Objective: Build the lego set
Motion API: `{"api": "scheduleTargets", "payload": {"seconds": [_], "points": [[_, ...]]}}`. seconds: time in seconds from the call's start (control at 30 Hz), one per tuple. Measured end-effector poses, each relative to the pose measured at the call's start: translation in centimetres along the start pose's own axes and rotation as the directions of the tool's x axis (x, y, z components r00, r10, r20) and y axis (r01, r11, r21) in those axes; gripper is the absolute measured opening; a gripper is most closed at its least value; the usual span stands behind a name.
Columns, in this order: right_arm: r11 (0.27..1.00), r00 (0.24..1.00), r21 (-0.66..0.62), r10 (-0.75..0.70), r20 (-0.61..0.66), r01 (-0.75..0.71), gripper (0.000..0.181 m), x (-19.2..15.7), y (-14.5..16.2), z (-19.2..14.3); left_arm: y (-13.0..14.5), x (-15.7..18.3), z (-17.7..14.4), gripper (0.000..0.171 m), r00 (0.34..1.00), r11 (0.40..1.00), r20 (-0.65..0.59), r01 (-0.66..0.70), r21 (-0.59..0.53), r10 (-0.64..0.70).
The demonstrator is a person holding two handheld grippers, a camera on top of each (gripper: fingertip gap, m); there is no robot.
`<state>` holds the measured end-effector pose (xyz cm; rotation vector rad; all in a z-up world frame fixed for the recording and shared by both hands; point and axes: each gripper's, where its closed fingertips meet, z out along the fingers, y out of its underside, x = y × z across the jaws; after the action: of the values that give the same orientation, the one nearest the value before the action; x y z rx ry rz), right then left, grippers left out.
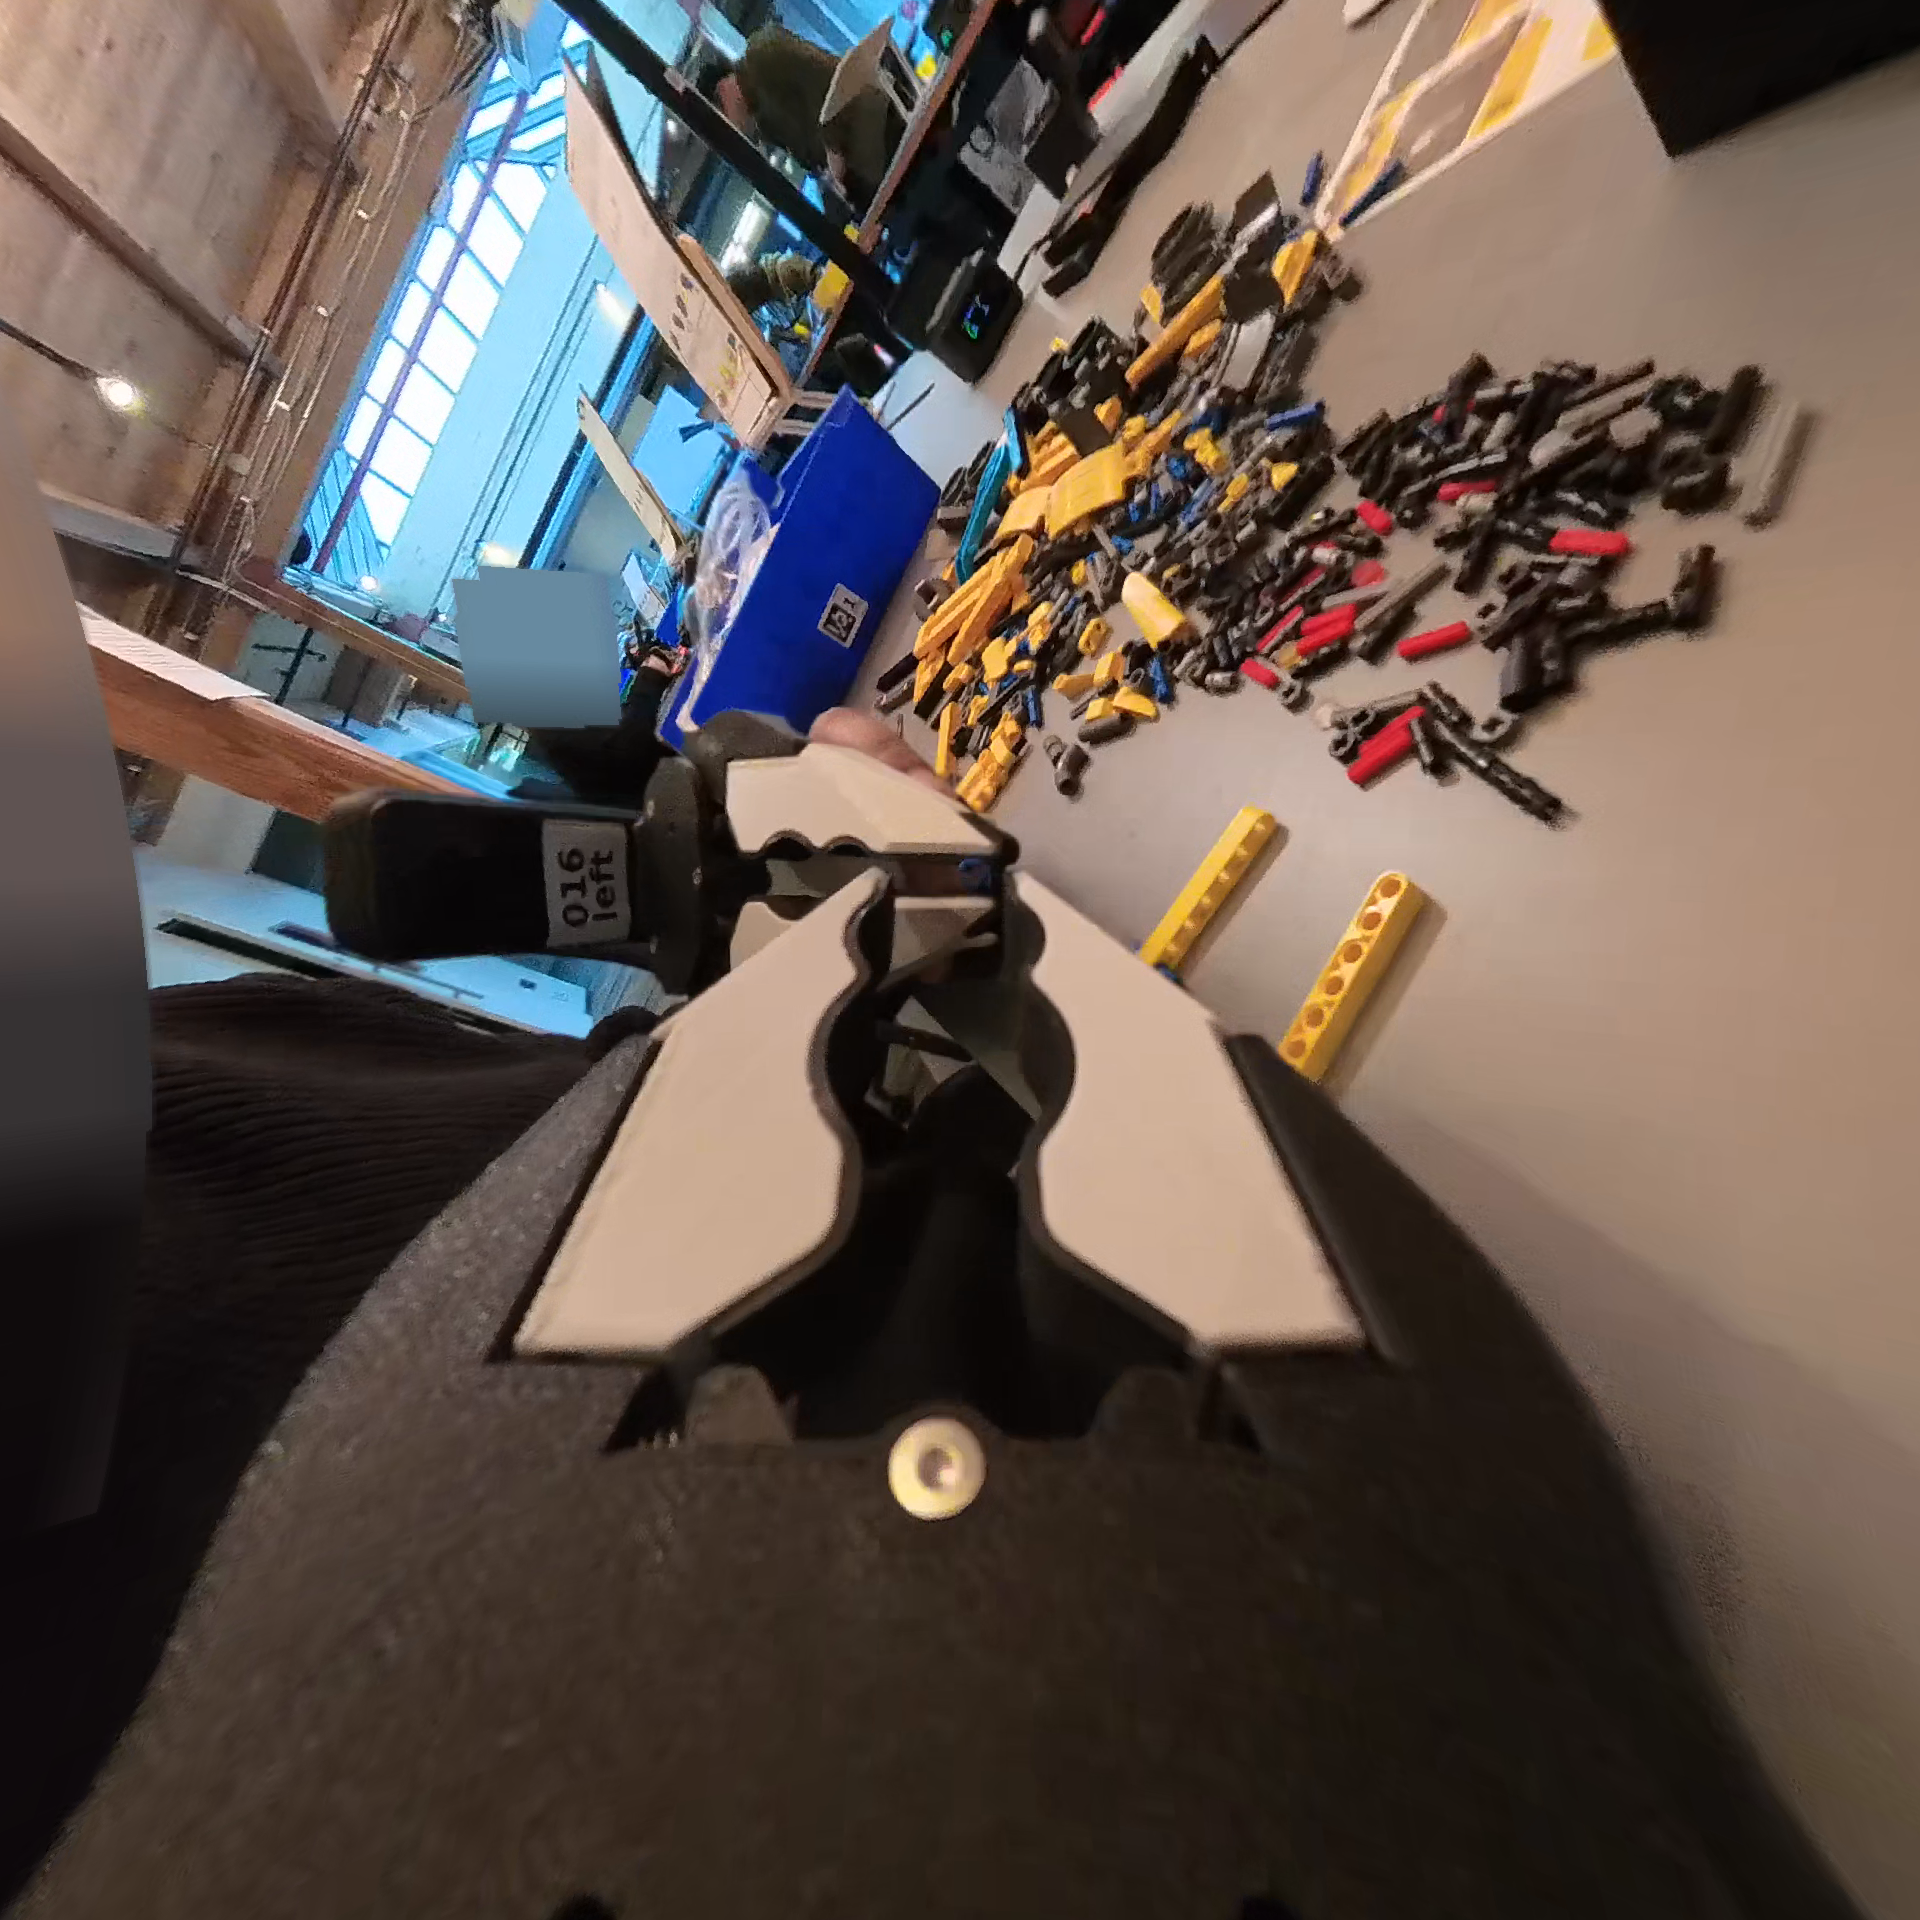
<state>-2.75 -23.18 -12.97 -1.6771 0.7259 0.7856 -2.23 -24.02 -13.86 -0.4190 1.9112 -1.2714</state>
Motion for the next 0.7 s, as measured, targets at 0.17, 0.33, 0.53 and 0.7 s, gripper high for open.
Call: {"api": "scheduleTargets", "payload": {"seconds": [0.17, 0.33, 0.53, 0.7], "points": [[1.0, 1.0, -0.028, 0.009, -0.015, -0.009, 0.005, 1.0, 0.6, -0.2, 0.4, 0.9, 0.2, 0.004, 0.995, 0.997, -0.067, 0.067, -0.028, -0.069], [0.982, 0.993, 0.149, -0.116, 0.018, 0.112, 0.004, -0.4, -1.8, -1.2, -0.8, -1.0, -0.8, 0.009, 0.952, 0.953, -0.095, 0.297, 0.061, -0.29], [0.856, 0.883, 0.225, -0.467, -0.051, 0.466, 0.004, -3.6, -2.8, -1.4, -3.4, -2.0, -3.4, 0.016, 0.495, 0.572, -0.546, 0.82, 0.034, -0.677], [0.711, 0.723, 0.134, -0.685, -0.086, 0.69, 0.005, -6.2, -2.0, 0.4, -5.4, -2.6, -6.2, 0.02, 0.051, 0.291, -0.799, 0.943, -0.159, -0.6]]}}
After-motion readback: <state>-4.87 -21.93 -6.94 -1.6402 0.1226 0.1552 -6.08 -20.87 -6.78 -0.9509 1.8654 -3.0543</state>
